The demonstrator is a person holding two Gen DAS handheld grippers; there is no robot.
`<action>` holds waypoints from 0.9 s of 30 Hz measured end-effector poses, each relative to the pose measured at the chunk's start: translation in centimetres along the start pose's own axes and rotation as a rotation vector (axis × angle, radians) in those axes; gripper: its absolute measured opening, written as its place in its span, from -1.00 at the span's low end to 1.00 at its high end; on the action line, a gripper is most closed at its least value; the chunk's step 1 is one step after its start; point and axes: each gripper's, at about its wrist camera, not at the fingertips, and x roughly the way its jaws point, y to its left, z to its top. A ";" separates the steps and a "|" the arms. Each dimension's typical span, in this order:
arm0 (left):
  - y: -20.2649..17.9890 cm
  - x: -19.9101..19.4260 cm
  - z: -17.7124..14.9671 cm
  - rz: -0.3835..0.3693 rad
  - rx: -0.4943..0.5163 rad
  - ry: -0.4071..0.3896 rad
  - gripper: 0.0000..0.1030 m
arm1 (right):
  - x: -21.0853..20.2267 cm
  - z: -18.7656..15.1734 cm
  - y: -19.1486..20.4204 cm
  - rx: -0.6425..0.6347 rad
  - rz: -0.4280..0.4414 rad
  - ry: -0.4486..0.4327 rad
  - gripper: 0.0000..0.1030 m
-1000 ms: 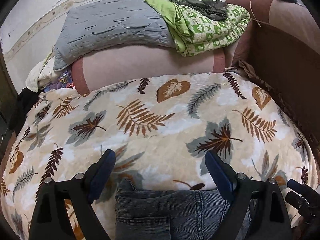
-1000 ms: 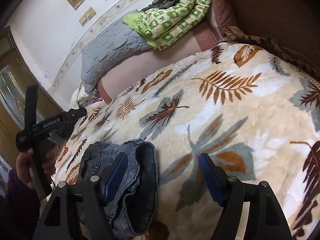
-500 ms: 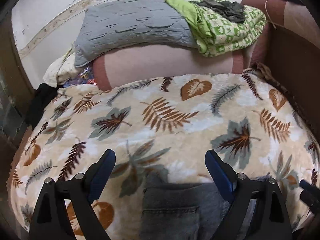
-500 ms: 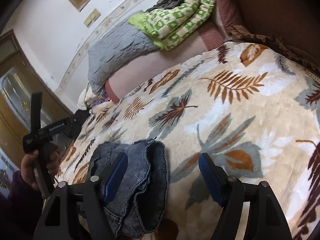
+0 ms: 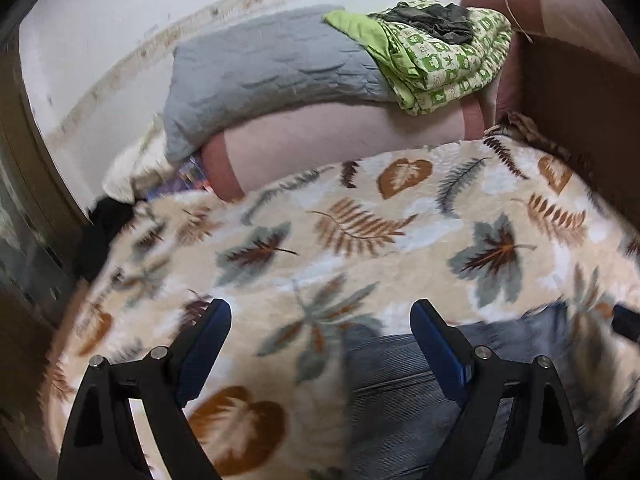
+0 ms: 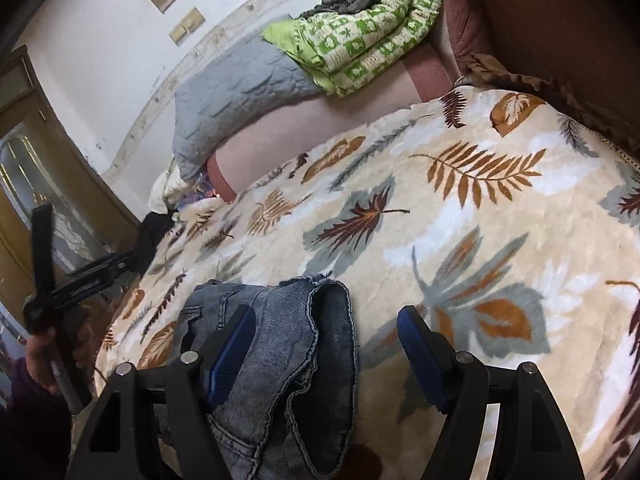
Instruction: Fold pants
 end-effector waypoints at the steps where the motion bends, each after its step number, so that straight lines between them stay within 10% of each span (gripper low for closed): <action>1: 0.3 0.0 -0.2 0.006 0.011 -0.003 0.77 | 0.3 0.0 0.2 0.001 0.001 0.002 0.48; 27: 8.0 2.2 -6.9 -0.030 -0.048 0.114 0.77 | 4.7 -0.5 5.7 -0.100 -0.094 0.094 0.48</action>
